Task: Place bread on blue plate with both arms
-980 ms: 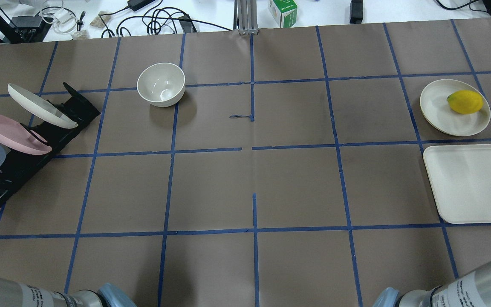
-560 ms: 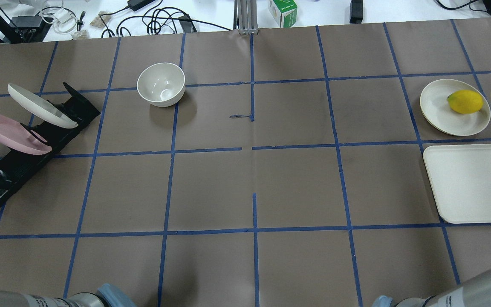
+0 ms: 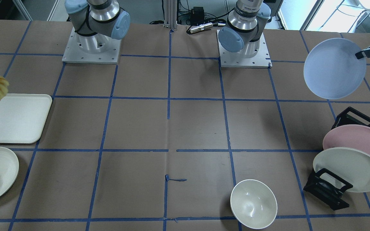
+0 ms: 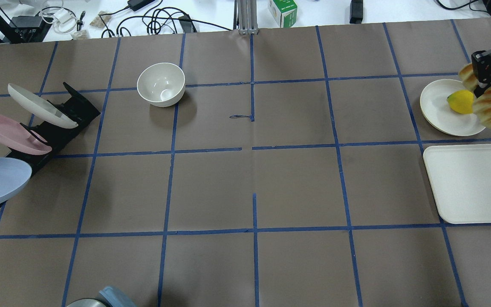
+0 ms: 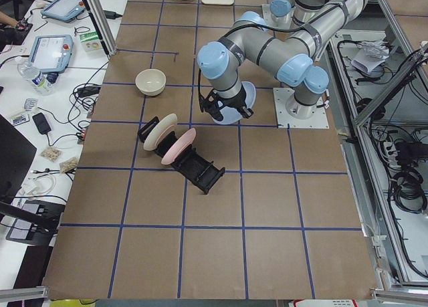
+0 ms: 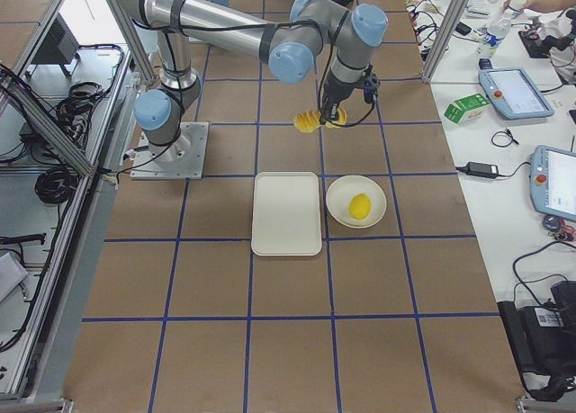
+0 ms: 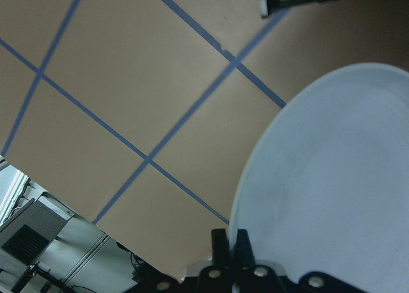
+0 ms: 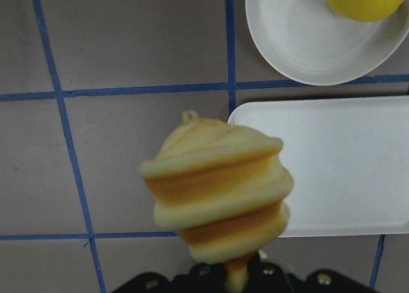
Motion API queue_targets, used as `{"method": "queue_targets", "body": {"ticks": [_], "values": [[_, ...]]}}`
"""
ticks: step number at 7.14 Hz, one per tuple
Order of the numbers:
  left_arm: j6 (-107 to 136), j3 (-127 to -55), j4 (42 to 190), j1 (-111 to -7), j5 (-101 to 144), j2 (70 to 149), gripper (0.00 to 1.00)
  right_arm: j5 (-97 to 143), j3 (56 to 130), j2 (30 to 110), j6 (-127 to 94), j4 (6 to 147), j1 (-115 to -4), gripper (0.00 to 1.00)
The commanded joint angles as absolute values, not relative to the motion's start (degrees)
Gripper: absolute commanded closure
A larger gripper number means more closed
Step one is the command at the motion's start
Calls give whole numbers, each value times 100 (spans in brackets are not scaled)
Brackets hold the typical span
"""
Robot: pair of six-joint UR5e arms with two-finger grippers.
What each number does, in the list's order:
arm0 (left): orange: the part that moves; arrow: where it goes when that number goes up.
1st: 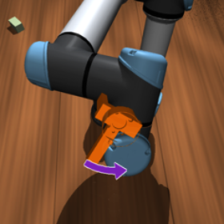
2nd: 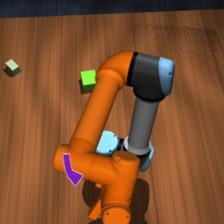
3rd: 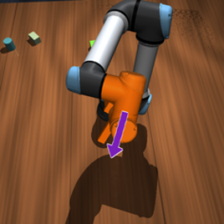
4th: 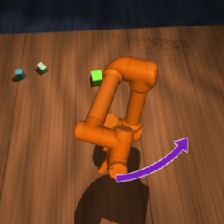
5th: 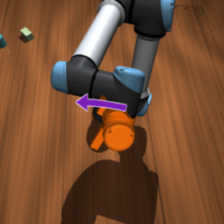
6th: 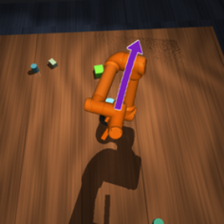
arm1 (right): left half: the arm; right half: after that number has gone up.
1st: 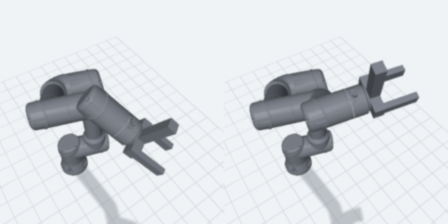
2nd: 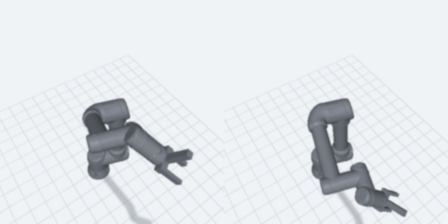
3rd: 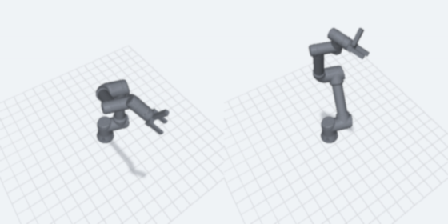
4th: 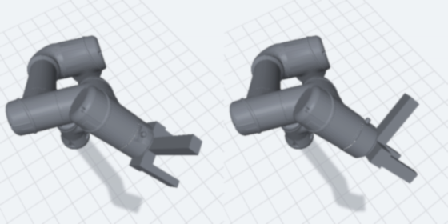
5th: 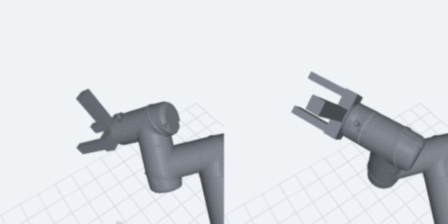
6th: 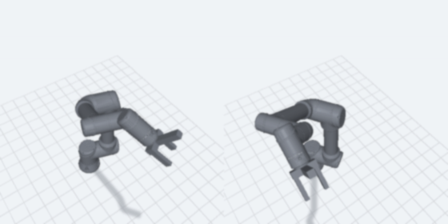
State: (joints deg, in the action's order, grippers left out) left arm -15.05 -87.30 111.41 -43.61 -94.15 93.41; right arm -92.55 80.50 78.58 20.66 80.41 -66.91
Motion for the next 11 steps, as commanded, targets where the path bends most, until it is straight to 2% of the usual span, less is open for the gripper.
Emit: {"method": "queue_targets", "body": {"ticks": [1,3,5,7,11], "values": [[-1758,-8999,10396,-5617,-7472,9378,100,-9202,8042,8006,1830,7876,-6924,100],[-1723,-9611,8694,-6911,-7148,9509,100,-8685,8042,8208,822,7770,-7494,100],[-301,-10778,6323,-7897,-6304,9684,100,-8666,8025,8226,136,7787,-8048,100],[419,-11563,5216,-8549,-6346,10088,100,-8631,7981,8218,-480,7831,-8540,100],[1098,-11602,4001,-8965,-6372,11099,100,-8061,7963,7675,-1362,8497,-9260,100]]}}
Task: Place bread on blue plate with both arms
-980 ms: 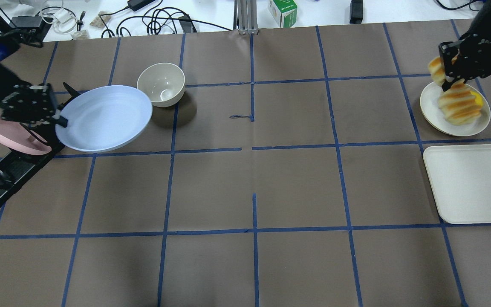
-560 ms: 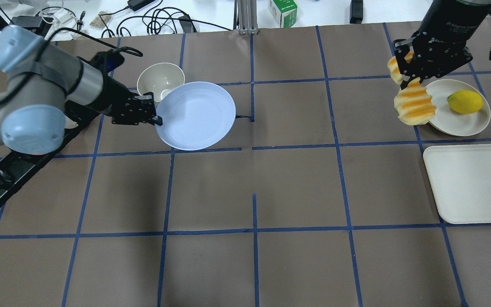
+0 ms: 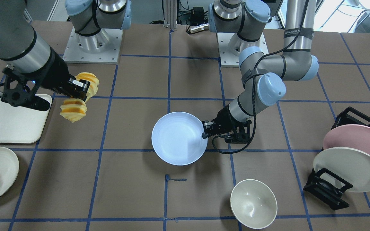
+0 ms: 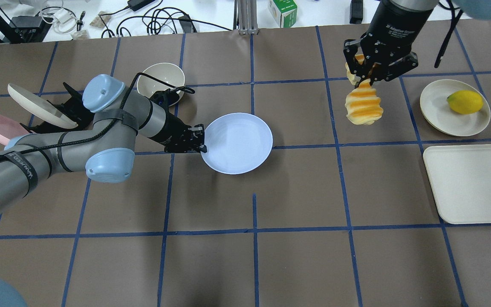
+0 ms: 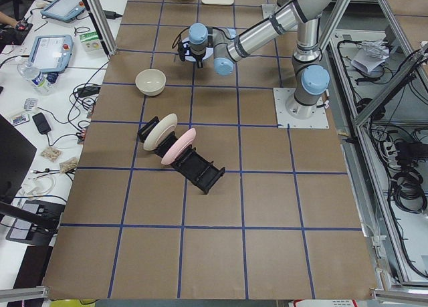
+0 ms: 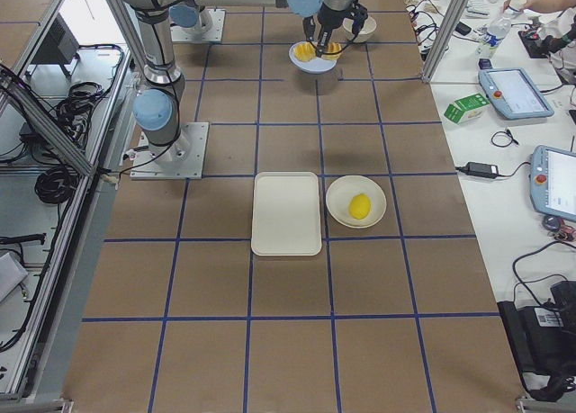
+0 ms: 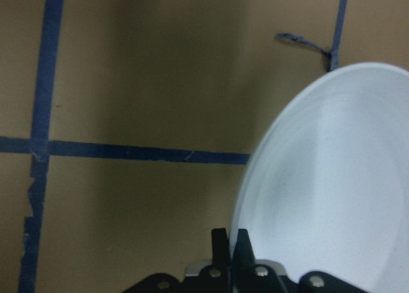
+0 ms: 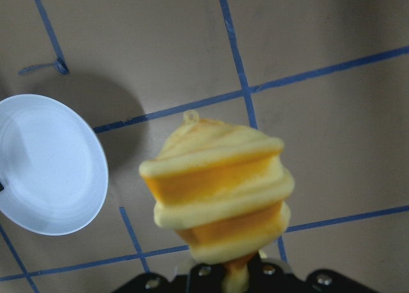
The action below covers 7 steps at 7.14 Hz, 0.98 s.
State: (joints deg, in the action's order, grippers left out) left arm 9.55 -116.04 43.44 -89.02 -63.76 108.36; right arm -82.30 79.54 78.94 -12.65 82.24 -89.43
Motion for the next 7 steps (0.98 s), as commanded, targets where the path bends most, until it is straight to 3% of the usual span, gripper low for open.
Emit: {"method": "queue_targets", "body": {"ticks": [1,2,3,4,7], "values": [[1142,-11602,3616,-9087,-6407,11257,100,-8077,7972,7551,-1789,8821,-9568,100],[1404,-11584,3369,-9157,-6407,11381,100,-8077,8033,7393,-2010,8981,-9710,100],[1554,-11575,3244,-9202,-6425,11391,67,-8068,8059,7200,-2213,9000,-9869,100],[1486,-11558,3165,-9202,-6721,11417,1,-8077,8077,7120,-2537,9191,-10157,100],[1468,-10980,3905,-9255,-7664,11032,0,-8068,8156,6540,-2628,9957,-10669,100]]}}
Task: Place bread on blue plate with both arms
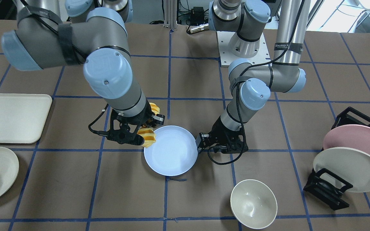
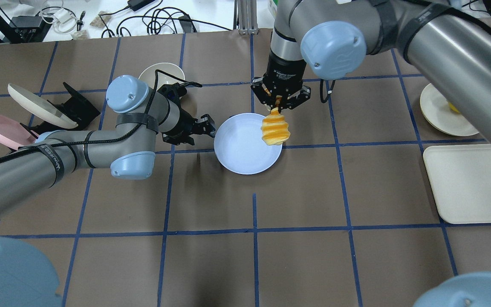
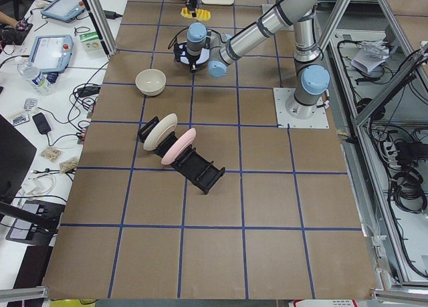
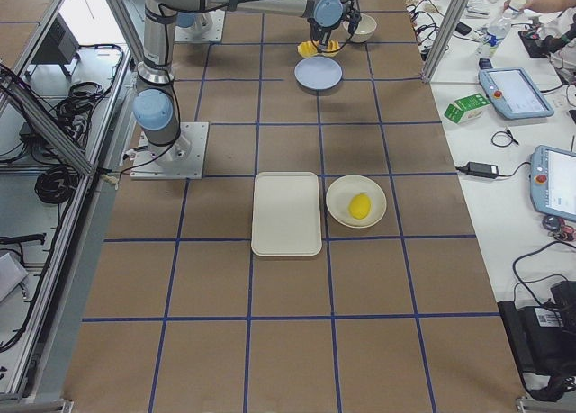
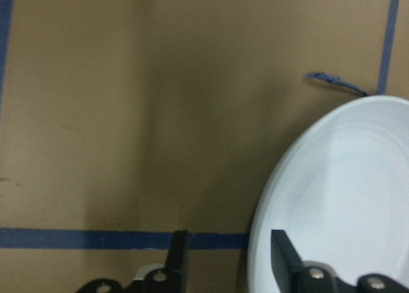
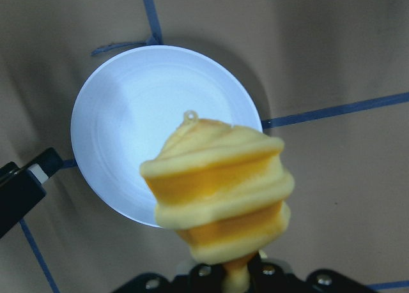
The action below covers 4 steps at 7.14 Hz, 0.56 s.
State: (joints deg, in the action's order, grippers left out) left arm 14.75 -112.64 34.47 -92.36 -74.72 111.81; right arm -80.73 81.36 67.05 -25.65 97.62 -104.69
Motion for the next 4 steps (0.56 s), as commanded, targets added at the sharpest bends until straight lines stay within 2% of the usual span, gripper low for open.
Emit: {"method": "queue_targets", "body": {"ticks": [1,4], "values": [[1468,-10490,4894,-9298,-8047,10856,0,-8077,8165,6365,-2654,9949,-10740,100],[1424,-9477,7007,-9413,-8332,10373,0,-8077,8156,5943,-3240,10738,-10977,100]]}}
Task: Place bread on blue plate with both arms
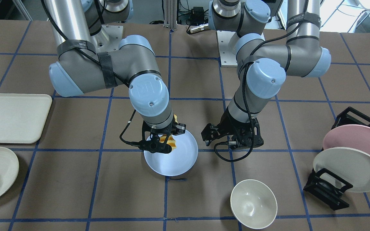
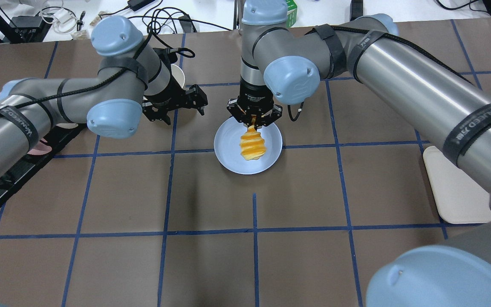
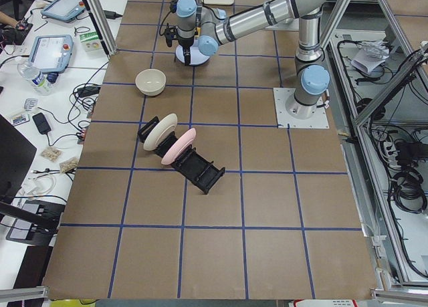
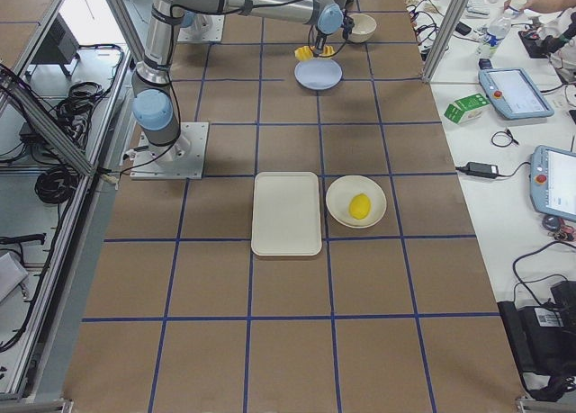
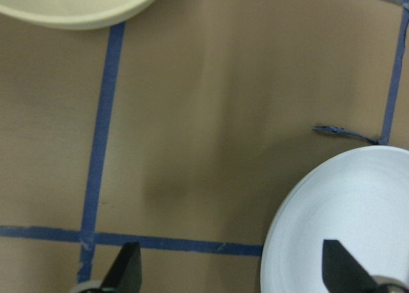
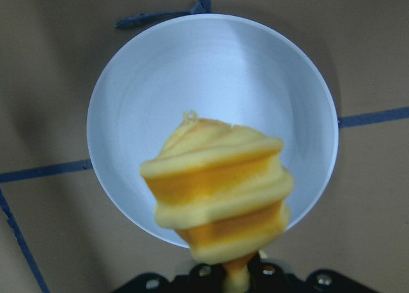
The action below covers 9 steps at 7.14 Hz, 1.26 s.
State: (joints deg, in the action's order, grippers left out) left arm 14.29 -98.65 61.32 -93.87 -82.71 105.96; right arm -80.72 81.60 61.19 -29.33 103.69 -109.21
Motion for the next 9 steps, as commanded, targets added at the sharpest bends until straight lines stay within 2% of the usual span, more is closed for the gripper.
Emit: {"method": "queue_targets", "body": {"ticks": [1,3,4,5,6,7,8,9], "values": [[1424,-9275,7579,-9474,-8341,10188,0,-8077,8191,5759,-3304,11053,-10978,100],[1406,-8888,8327,-9545,-9004,9776,0,-8068,8340,5669,-3305,11074,-10986,100],[1398,-8694,9202,-9519,-9191,9565,0,-8068,8532,5643,-3296,11205,-10986,100],[1397,-8658,9454,-9536,-9202,9415,0,-8068,8752,5643,-3305,11632,-11004,100],[1363,-8701,9614,-9536,-9202,9265,0,-8068,8928,5669,-3287,11671,-11004,89],[1249,-8736,9563,-9501,-9193,9220,0,-8068,8964,5660,-3278,11707,-11004,40],[813,-8728,9536,-9492,-9202,9185,0,-8060,8939,5678,-3296,11855,-11004,0],[521,-8736,9432,-9449,-9211,9176,0,-8042,8921,5713,-3296,11865,-10995,0]]}}
